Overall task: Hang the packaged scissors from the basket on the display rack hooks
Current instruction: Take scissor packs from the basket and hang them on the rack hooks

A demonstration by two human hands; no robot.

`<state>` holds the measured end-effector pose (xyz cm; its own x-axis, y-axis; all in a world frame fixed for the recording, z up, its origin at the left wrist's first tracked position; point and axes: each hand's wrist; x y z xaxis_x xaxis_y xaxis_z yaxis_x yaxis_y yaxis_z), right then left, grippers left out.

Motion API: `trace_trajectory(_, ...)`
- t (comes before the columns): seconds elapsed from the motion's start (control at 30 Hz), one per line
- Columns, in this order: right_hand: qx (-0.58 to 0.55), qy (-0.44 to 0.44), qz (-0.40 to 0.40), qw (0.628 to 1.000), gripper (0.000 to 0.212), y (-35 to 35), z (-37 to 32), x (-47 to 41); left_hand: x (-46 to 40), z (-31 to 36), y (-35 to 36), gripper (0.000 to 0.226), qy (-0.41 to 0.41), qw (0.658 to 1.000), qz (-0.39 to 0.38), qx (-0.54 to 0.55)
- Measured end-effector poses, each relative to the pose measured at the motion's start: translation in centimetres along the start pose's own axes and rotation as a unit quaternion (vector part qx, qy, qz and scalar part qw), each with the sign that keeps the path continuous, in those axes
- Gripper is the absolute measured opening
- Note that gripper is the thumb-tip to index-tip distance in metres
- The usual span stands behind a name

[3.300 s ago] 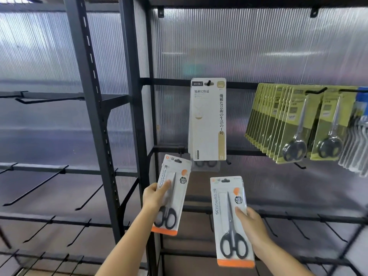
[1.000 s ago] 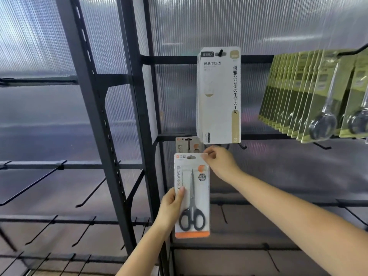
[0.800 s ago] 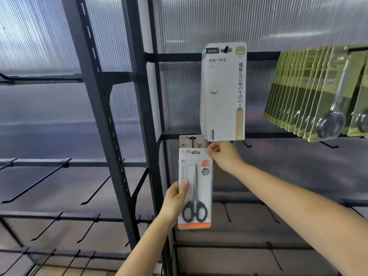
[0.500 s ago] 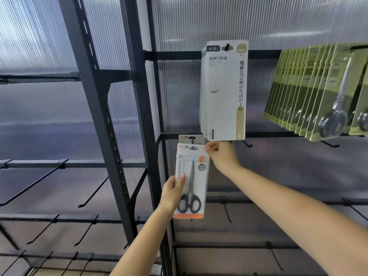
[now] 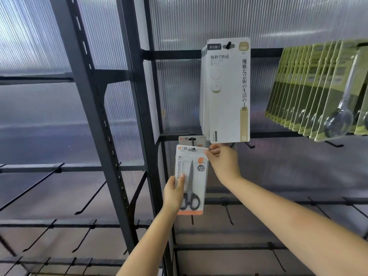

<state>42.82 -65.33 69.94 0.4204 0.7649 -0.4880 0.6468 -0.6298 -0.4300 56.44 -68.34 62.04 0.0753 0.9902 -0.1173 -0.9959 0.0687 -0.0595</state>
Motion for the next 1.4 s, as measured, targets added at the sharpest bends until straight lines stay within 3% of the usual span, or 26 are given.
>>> trace_trajectory(0.23, -0.004, 0.005, 0.029, 1.0, 0.012, 0.0, 0.4, 0.1, 1.0, -0.6, 0.5, 0.021, -0.022, 0.996, -0.02, 0.078)
trace_trajectory(0.4, -0.025, 0.017, 0.024, 0.999, 0.024, 0.5, -0.1, 0.3, 1.3, -0.6, 0.3, 0.022, 0.01, 0.995, -0.012, 0.095)
trace_trajectory(0.83, -0.024, 0.039, 0.044, 0.998, 0.036, 1.2, -0.6, 0.4, 0.9, -0.1, 0.2, 0.027, 0.032, 0.998, -0.001, 0.049)
trace_trajectory(0.97, -0.005, 0.05, 0.038, 0.998, 0.033, 0.9, -1.1, 0.3, 0.5, -0.2, 0.5, 0.027, 0.012, 0.999, 0.007, 0.05)
trace_trajectory(1.13, 0.036, 0.024, 0.014, 0.999, 0.013, 0.7, -0.7, 0.7, -0.8, -0.1, 1.2, 0.024, -0.026, 1.0, 0.006, 0.013)
trace_trajectory(1.4, 0.078, -0.042, -0.045, 0.995, 0.032, 0.3, 0.5, 2.1, -2.4, 0.3, 1.9, 0.023, -0.023, 0.999, 0.038, -0.022)
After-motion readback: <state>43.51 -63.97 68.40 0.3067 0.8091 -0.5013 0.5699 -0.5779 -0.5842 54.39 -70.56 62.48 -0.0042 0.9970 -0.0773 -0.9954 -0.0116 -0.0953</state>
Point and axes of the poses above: each hand's wrist, its own x-axis away from the middle knuckle, its own y-axis out of the palm, z = x × y, and after that the axes turned 2 degrees about x, right-handed
